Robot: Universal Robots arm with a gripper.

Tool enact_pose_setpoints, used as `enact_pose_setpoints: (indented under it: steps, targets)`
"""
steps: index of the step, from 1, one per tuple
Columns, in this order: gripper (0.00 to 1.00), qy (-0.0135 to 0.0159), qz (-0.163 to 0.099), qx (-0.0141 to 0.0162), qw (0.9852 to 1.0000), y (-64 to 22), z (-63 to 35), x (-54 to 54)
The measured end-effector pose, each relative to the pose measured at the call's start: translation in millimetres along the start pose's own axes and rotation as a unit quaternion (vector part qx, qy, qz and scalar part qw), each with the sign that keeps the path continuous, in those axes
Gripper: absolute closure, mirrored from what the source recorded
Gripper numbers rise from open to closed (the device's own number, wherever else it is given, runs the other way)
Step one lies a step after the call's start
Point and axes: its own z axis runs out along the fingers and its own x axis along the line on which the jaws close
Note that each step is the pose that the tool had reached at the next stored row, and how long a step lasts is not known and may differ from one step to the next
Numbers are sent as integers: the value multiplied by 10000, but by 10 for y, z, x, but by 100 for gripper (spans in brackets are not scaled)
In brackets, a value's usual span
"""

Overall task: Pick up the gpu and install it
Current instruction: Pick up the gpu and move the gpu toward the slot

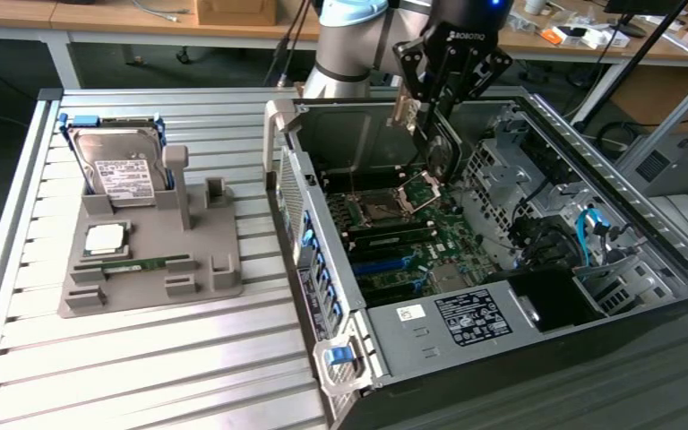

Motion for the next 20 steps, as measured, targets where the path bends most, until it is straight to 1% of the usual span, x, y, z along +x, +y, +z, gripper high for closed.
enact_pose_setpoints:
  steps: [20]
  targets:
    - [73, 0, 0, 0, 10000, 6, 70, -8]
